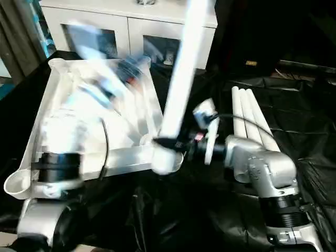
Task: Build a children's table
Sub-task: Pick table leg
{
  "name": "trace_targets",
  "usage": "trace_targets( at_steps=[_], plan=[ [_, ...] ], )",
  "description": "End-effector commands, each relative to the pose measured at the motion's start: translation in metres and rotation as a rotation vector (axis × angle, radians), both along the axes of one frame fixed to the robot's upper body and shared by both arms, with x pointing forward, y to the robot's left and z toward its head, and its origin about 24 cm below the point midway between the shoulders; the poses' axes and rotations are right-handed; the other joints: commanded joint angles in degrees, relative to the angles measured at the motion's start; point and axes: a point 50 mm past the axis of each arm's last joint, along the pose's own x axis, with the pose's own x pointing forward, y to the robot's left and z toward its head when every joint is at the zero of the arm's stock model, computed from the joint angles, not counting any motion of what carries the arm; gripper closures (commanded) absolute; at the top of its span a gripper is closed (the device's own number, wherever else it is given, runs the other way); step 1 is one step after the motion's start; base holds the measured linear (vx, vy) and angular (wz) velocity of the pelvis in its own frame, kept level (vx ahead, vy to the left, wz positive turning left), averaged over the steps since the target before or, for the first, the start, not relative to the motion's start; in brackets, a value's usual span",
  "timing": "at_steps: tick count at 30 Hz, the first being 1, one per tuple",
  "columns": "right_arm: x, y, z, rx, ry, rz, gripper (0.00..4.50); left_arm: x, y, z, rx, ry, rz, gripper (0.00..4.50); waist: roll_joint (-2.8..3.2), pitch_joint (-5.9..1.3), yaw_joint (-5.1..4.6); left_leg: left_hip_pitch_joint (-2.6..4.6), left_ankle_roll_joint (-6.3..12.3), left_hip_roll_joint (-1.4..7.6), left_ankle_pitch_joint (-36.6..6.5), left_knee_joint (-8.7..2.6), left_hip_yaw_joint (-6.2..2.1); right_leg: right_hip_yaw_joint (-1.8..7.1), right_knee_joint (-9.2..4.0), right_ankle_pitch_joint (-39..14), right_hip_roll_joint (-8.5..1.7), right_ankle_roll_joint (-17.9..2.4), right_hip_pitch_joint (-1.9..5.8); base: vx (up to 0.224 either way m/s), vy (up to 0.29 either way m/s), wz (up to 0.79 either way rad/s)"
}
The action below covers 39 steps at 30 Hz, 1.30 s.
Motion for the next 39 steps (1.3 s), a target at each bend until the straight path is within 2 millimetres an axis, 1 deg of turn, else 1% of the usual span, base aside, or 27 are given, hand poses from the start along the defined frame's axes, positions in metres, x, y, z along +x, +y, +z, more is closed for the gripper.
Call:
trace_targets(
  at_steps=[1,2,3,5,6,7,8,10,11,12,14,15,16,17,18,19,20,21,24,28,30,31,33,34,36,38,39],
  plan=[
    [0.009,-0.008,0.005,-0.037,-0.059,-0.101,2.6,-0.008,-0.013,-0.018,0.228,-0.048,-0.066,1.49,-0.26,-4.28,0.25,0.71,3.28,3.07,-0.23,-4.03,-0.97,2.01,-3.55,-2.81,-4.31,-13.26,2.9,0.0,0.0,0.0],
    [0.012,-0.01,0.005,-0.054,-0.069,-0.136,2.6,-0.01,-0.012,-0.028,0.342,-0.061,-0.073,1.49,0.0,-4.31,0.12,0.88,2.65,3.0,-0.44,-4.09,-0.79,2.04,-3.44,-3.44,-4.08,-12.53,2.79,0.0,0.0,0.0],
    [0.016,-0.012,0.003,-0.088,-0.093,-0.176,2.6,-0.013,-0.011,-0.046,0.505,-0.079,-0.091,1.49,0.6,-4.26,0.16,1.22,1.61,3.11,-1.33,-4.19,-0.68,2.08,-3.48,-2.87,-4.09,-12.81,2.57,0.0,0.0,0.0],
    [0.018,-0.015,0.001,-0.132,-0.127,-0.213,2.6,-0.017,-0.01,-0.064,0.648,-0.093,-0.121,1.49,0.34,-4.29,0.28,0.85,1.42,3.2,-1.31,-4.32,-0.9,2.03,-3.52,-2.7,-4.18,-12.09,2.78,0.0,0.0,0.0],
    [0.02,-0.017,-0.002,-0.172,-0.15,-0.246,2.6,-0.023,-0.008,-0.084,0.76,-0.089,-0.178,1.49,0.44,-4.38,0.35,1.03,0.82,3.12,-1.17,-4.32,-0.8,2.07,-3.3,-1.9,-4.25,-11.87,2.73,0.0,0.0,0.0],
    [0.02,-0.018,-0.004,-0.18,-0.154,-0.256,2.6,-0.025,-0.008,-0.089,0.788,-0.083,-0.195,1.49,0.52,-4.34,0.24,1.0,0.47,3.18,-1.13,-4.39,-0.75,2.09,-3.21,-1.39,-4.23,-11.92,2.74,0.0,0.0,0.0],
    [0.021,-0.019,-0.007,-0.192,-0.173,-0.299,2.6,-0.03,-0.006,-0.103,0.871,-0.083,-0.236,1.49,0.59,-4.37,0.07,0.84,-0.19,3.01,-1.36,-4.43,-0.71,2.12,-3.15,0.14,-4.12,-12.17,2.9,0.0,0.0,0.0],
    [0.021,-0.02,-0.008,-0.194,-0.182,-0.316,2.6,-0.031,-0.006,-0.108,0.901,-0.084,-0.25,1.49,0.64,-4.36,-0.06,0.84,-0.67,2.92,-2.5,-4.47,-0.62,2.17,-3.07,0.42,-4.15,-12.8,3.02,0.0,0.0,0.0],
    [0.021,-0.019,-0.009,-0.164,-0.197,-0.342,2.6,-0.033,-0.003,-0.12,0.981,-0.09,-0.286,1.49,1.23,-4.31,-0.08,0.83,-0.87,2.89,-2.97,-4.51,-0.71,2.2,-3.11,0.38,-4.17,-13.06,3.05,0.0,0.0,0.0],
    [0.02,-0.019,-0.009,-0.152,-0.203,-0.35,2.6,-0.034,-0.003,-0.123,1.0,-0.087,-0.295,1.49,0.9,-4.15,-0.3,0.77,-1.03,2.95,-4.58,-4.65,-0.65,2.2,-3.36,-0.7,-4.17,-13.03,3.06,0.0,0.0,0.0],
    [0.02,-0.019,-0.011,-0.152,-0.198,-0.368,2.6,-0.032,-0.001,-0.129,1.029,-0.085,-0.297,1.49,1.3,-4.23,-0.37,0.89,-1.51,2.99,-5.59,-4.68,-0.75,2.18,-3.29,-1.21,-4.21,-13.43,3.15,0.0,0.0,0.0],
    [0.019,-0.019,-0.012,-0.154,-0.197,-0.372,2.6,-0.031,0.0,-0.131,1.039,-0.084,-0.296,1.49,1.19,-4.15,-0.48,0.78,-1.49,2.88,-5.86,-4.67,-0.67,2.23,-3.46,-1.44,-4.1,-13.41,3.17,0.0,0.0,0.0],
    [0.017,-0.018,-0.014,-0.163,-0.206,-0.366,2.6,-0.028,0.003,-0.137,1.081,-0.076,-0.287,1.49,1.46,-4.16,-0.49,0.79,-1.45,2.82,-6.2,-4.67,-0.69,2.21,-3.67,-1.94,-3.97,-13.1,3.11,0.0,0.0,0.0],
    [0.015,-0.017,-0.015,-0.162,-0.206,-0.363,2.6,-0.027,0.005,-0.139,1.098,-0.076,-0.284,1.79,1.79,-4.23,-0.5,0.89,-1.71,2.82,-6.44,-4.62,-0.69,2.23,-3.47,-1.89,-4.03,-13.11,3.11,0.0,0.0,0.0],
    [0.012,-0.016,-0.016,-0.149,-0.193,-0.356,2.6,-0.025,0.008,-0.144,1.12,-0.058,-0.289,1.86,1.89,-4.29,-0.47,0.9,-1.66,2.87,-6.63,-4.64,-0.73,2.23,-3.5,-1.56,-4.07,-13.19,3.13,0.0,0.0,0.0],
    [0.012,-0.016,-0.016,-0.149,-0.193,-0.356,2.6,-0.025,0.008,-0.144,1.12,-0.058,-0.289,1.86,1.79,-4.26,-0.48,0.87,-1.56,2.85,-6.75,-4.69,-0.73,2.23,-3.64,-1.61,-4.03,-13.11,3.17,0.0,0.0,0.0],
    [0.011,-0.016,-0.017,-0.143,-0.187,-0.351,2.6,-0.025,0.01,-0.146,1.126,-0.049,-0.295,1.86,1.87,-4.41,-0.44,0.9,-1.69,2.96,-6.71,-4.68,-0.79,2.16,-3.36,-0.87,-4.13,-13.56,3.23,0.0,0.0,0.0],
    [0.009,-0.016,-0.017,-0.135,-0.171,-0.334,2.6,-0.024,0.011,-0.147,1.139,-0.045,-0.292,2.12,1.83,-4.38,-0.42,0.83,-1.45,2.98,-6.3,-4.67,-0.8,2.13,-3.31,0.16,-4.06,-13.97,3.27,0.0,0.0,0.0],
    [0.005,-0.015,-0.018,-0.127,-0.164,-0.312,2.6,-0.021,0.013,-0.151,1.18,-0.025,-0.269,2.3,1.91,-4.38,-0.4,0.82,-0.95,3.15,-6.36,-4.66,-0.82,2.08,-3.22,0.81,-4.21,-14.65,3.22,0.0,0.0,0.0],
    [0.004,-0.016,-0.02,-0.128,-0.16,-0.315,2.6,-0.016,0.013,-0.156,1.204,-0.014,-0.24,2.71,2.1,-4.31,-0.34,0.88,-1.34,3.09,-7.17,-4.68,-0.84,2.08,-3.44,-0.93,-4.32,-14.75,3.21,0.0,0.0,0.0],
    [0.003,-0.014,-0.02,-0.121,-0.142,-0.309,2.6,-0.016,0.01,-0.156,1.169,-0.001,-0.26,2.77,1.99,-4.32,-0.37,0.84,-1.34,3.08,-7.15,-4.69,-0.82,2.09,-3.48,-0.68,-4.3,-14.89,3.29,0.0,0.0,0.0],
    [0.003,-0.013,-0.02,-0.121,-0.141,-0.309,2.6,-0.016,0.01,-0.156,1.166,0.0,-0.262,2.94,2.16,-4.36,-0.29,0.82,-1.3,3.1,-6.93,-4.66,-0.84,2.12,-3.41,-0.32,-4.34,-14.96,3.31,0.0,0.0,0.0],
    [0.002,-0.011,-0.02,-0.11,-0.128,-0.299,2.6,-0.016,0.01,-0.157,1.165,0.006,-0.269,3.09,2.26,-4.44,-0.27,0.8,-0.88,3.12,-6.44,-4.64,-0.86,2.06,-3.33,0.56,-4.33,-15.17,3.3,0.0,0.0,0.0],
    [0.0,-0.011,-0.021,-0.115,-0.128,-0.293,2.6,-0.017,0.01,-0.159,1.178,0.009,-0.282,3.26,2.51,-4.43,-0.29,0.8,-0.89,3.14,-6.7,-4.64,-0.89,2.04,-3.34,0.4,-4.36,-15.19,3.26,0.0,0.0,0.0],
    [-0.001,-0.011,-0.021,-0.12,-0.127,-0.288,2.6,-0.018,0.01,-0.16,1.182,0.013,-0.29,3.39,2.36,-4.38,-0.35,0.76,-0.97,3.15,-7.27,-4.69,-0.89,2.04,-3.47,-0.32,-4.35,-15.06,3.32,0.0,0.0,0.0],
    [-0.001,-0.011,-0.022,-0.133,-0.128,-0.291,2.6,-0.019,0.01,-0.162,1.185,0.02,-0.302,3.55,2.4,-4.36,-0.34,0.75,-0.95,3.14,-7.38,-4.69,-0.85,2.07,-3.55,-0.94,-4.4,-14.97,3.28,0.0,0.0,0.0],
    [-0.001,-0.012,-0.022,-0.132,-0.128,-0.293,2.6,-0.019,0.01,-0.163,1.185,0.021,-0.302,3.72,2.52,-4.39,-0.34,0.81,-0.96,3.14,-7.49,-4.66,-0.84,2.07,-3.59,-1.42,-4.39,-14.94,3.21,0.0,0.0,0.0]
  ],
)
